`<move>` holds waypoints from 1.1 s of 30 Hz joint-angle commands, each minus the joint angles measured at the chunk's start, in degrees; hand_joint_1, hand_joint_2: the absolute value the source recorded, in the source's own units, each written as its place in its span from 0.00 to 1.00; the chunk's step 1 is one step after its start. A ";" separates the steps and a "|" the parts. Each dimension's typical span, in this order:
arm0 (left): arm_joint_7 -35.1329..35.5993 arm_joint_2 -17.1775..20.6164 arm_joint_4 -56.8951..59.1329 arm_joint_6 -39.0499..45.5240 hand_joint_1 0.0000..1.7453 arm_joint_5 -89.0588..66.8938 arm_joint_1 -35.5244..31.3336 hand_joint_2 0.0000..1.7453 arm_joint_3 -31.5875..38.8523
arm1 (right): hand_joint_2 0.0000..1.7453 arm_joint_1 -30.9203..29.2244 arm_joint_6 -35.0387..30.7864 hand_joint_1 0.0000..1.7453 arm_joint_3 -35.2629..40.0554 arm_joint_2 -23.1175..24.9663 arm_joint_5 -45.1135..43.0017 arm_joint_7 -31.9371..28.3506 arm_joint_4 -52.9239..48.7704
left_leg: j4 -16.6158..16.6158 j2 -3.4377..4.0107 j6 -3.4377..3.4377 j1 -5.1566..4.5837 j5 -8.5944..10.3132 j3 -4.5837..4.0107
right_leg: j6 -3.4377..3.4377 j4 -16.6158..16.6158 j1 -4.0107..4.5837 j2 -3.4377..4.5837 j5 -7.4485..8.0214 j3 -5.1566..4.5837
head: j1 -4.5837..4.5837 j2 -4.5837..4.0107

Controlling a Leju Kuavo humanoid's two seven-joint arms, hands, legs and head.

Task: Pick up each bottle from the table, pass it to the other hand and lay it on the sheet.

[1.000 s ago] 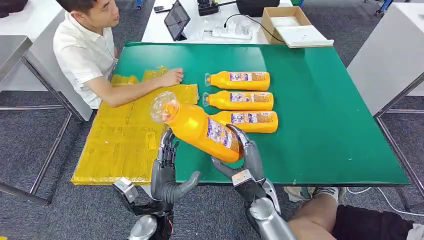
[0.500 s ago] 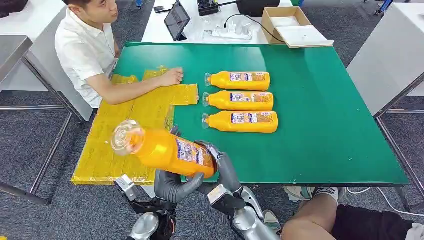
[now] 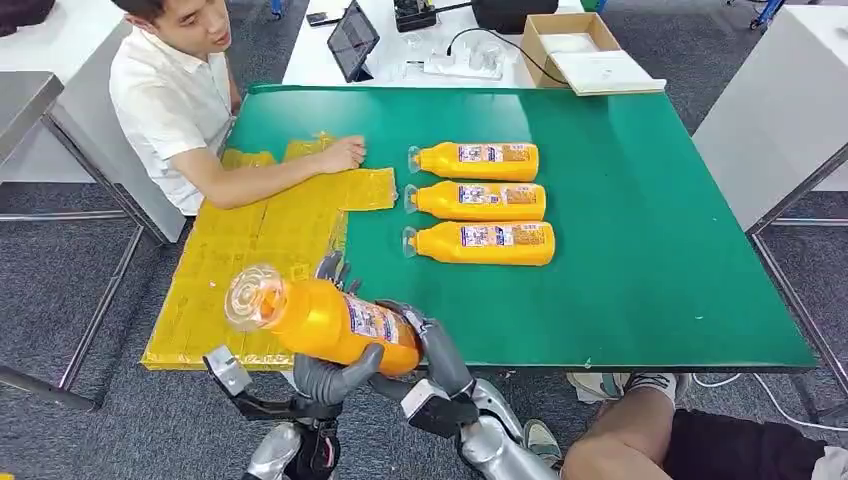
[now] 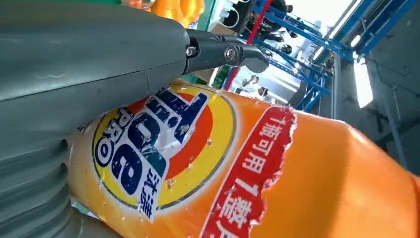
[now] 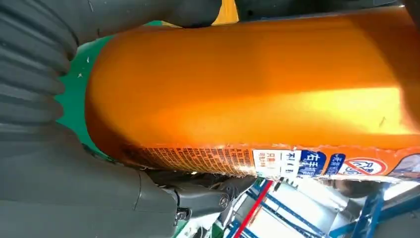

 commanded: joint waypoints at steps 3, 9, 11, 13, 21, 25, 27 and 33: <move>1.38 0.92 1.55 -2.99 1.00 0.71 -4.49 1.00 -1.72 | 1.00 1.02 1.67 1.00 5.48 -0.53 2.08 0.17 8.07 | -0.07 -0.14 -0.08 0.07 -0.05 0.20 | -0.09 -0.09 0.08 -0.21 -0.10 0.27 | 0.00 0.00; 2.56 1.05 2.40 -5.09 1.00 1.99 -4.46 1.00 -1.88 | 1.00 1.47 1.69 1.00 4.99 -0.91 1.99 0.37 7.25 | -0.06 -0.17 -0.09 0.07 -0.05 0.21 | -0.11 -0.08 0.08 -0.26 -0.13 0.26 | -0.02 0.00; 2.56 1.05 2.40 -5.09 1.00 1.99 -4.46 1.00 -1.88 | 1.00 1.47 1.69 1.00 4.99 -0.91 1.99 0.37 7.25 | -0.04 -0.11 -0.06 0.04 -0.02 0.09 | -0.06 -0.07 0.05 -0.17 -0.07 0.11 | -0.02 0.00; 2.56 1.05 2.40 -5.09 1.00 1.99 -4.46 1.00 -1.88 | 1.00 1.47 1.69 1.00 4.99 -0.91 1.99 0.37 7.25 | -0.05 -0.13 -0.08 0.06 -0.04 0.16 | -0.09 -0.08 0.08 -0.20 -0.10 0.19 | -0.02 0.00; 5.41 1.68 4.10 -4.61 1.00 2.25 -5.21 1.00 -1.08 | 0.00 3.70 2.08 0.00 3.30 -0.73 0.59 1.53 1.76 | -0.08 -0.14 -0.12 0.09 -0.09 0.30 | -0.13 -0.10 0.11 -0.20 -0.16 0.35 | -0.02 0.00; 7.58 2.49 4.25 -5.10 1.00 3.42 -5.76 1.00 0.28 | 0.00 5.70 3.19 0.00 3.63 -1.61 0.05 -0.85 -2.18 | -0.03 -0.04 -0.10 0.04 -0.08 0.16 | -0.12 -0.02 0.05 -0.08 -0.13 0.20 | 0.00 0.00; 8.05 2.97 3.60 -4.64 1.00 3.46 -5.89 1.00 1.10 | 0.00 6.20 3.59 0.00 3.63 -1.62 -0.17 -1.20 -2.83 | -0.04 -0.07 -0.11 0.05 -0.07 0.16 | -0.12 -0.03 0.06 -0.13 -0.14 0.18 | 0.00 0.00; 4.31 4.48 1.93 29.21 1.00 -23.24 -6.64 1.00 3.09 | 0.00 9.48 -7.12 0.00 1.16 -1.83 3.44 -1.30 -2.04 | -0.06 -0.09 -0.11 0.07 -0.07 0.18 | -0.12 -0.06 0.08 -0.14 -0.13 0.23 | 0.02 0.00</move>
